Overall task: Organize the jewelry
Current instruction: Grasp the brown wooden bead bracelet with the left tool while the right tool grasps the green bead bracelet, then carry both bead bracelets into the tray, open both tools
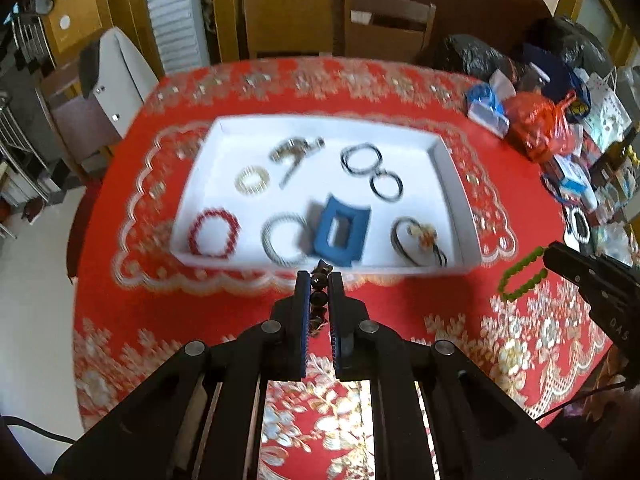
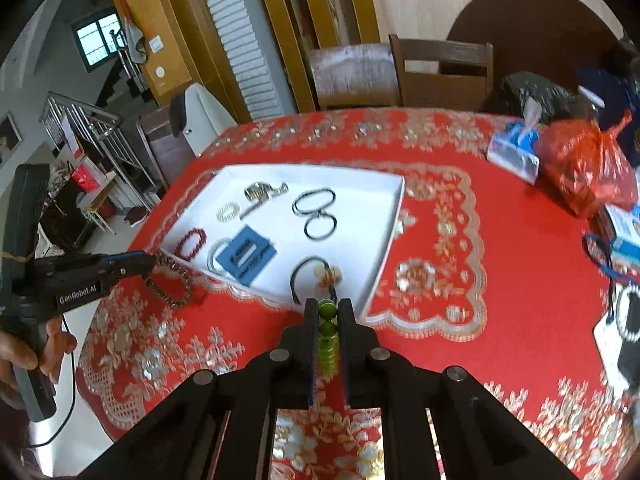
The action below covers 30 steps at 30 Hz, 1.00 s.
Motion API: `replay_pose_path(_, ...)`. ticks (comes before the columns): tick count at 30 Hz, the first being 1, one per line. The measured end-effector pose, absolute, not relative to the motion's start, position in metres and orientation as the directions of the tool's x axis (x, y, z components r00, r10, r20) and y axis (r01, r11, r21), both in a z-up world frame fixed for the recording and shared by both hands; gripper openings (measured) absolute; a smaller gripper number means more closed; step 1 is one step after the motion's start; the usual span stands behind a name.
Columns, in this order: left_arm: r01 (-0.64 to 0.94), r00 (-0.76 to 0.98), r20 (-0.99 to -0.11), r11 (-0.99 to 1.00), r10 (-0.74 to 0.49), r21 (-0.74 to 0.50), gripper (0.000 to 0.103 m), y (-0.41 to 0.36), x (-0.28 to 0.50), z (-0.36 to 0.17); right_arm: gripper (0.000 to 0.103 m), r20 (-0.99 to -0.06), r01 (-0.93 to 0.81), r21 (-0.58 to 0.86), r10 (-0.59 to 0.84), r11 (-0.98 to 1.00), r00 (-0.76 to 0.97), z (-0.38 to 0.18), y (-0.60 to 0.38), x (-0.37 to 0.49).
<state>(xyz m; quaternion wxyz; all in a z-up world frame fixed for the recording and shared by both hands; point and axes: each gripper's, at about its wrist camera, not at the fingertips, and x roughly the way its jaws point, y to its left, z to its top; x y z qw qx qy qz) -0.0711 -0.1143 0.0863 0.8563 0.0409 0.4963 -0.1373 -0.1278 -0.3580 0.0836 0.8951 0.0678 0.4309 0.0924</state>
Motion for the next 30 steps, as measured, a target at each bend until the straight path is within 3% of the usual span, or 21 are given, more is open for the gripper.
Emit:
replay_pose_path(10,0.266,0.529,-0.834,0.964,-0.156,-0.011,0.007,-0.116,-0.036,0.109,0.009,-0.752,-0.124,0.186,0.223,0.975,0.62,0.096,-0.355,-0.087)
replay_pose_path(30,0.267,0.452,-0.874,0.962,-0.178,-0.058,0.007,-0.129,0.048,0.076,0.009,-0.802,-0.112,0.212,0.238,0.971,0.548,0.066,-0.332,-0.014)
